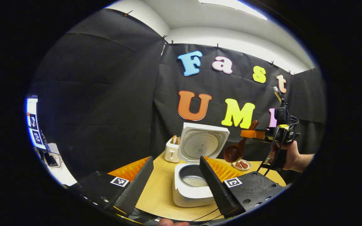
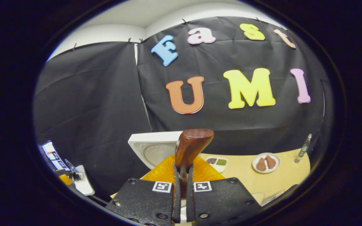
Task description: Close the left gripper, press the button to open the rice cooker; take a wooden spoon from the chopstick holder with the right hand, scoop a spoonful of rice and pour it into the rice cooker, then put the wooden spoon back into the chopstick holder.
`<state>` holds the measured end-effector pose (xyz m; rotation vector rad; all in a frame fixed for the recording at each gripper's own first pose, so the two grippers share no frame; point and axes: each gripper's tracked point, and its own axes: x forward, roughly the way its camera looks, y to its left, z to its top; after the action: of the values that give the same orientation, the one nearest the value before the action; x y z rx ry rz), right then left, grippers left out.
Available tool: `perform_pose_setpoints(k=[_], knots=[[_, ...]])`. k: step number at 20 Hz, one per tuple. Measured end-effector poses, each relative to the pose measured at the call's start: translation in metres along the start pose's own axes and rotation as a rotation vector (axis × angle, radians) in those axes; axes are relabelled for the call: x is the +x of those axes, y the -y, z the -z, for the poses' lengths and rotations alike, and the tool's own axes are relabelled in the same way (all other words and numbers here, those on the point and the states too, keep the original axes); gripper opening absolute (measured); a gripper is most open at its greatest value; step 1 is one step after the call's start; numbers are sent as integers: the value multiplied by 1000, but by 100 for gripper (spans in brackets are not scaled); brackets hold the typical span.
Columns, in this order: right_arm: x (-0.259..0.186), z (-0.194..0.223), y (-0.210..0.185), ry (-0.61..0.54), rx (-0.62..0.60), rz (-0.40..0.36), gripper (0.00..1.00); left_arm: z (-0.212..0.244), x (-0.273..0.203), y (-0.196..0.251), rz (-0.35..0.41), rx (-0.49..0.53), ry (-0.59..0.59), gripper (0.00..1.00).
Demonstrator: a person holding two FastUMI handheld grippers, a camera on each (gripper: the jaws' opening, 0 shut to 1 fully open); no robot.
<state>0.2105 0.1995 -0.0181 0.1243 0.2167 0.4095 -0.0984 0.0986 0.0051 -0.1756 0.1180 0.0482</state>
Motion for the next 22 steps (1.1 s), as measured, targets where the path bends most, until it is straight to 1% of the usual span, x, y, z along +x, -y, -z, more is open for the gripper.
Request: perform_pose_setpoints(k=[5, 8, 11, 14, 18, 22], knots=[[-48, -20, 65, 37, 116, 70, 12, -5, 26, 52, 96, 31, 5, 94], [-74, -23, 115, 56, 157, 140, 12, -3, 43, 80, 128, 38, 1, 94], [-97, -17, 171, 58, 170, 232, 12, -1, 58, 105, 151, 48, -11, 94], [-118, -1, 221, 40, 198, 314, 12, 0, 73, 124, 160, 58, -12, 94], [-137, 33, 274, -7, 234, 399, 12, 3, 89, 149, 167, 72, -25, 94], [-143, 68, 312, -52, 258, 460, 12, 4, 97, 170, 176, 83, -32, 94]])
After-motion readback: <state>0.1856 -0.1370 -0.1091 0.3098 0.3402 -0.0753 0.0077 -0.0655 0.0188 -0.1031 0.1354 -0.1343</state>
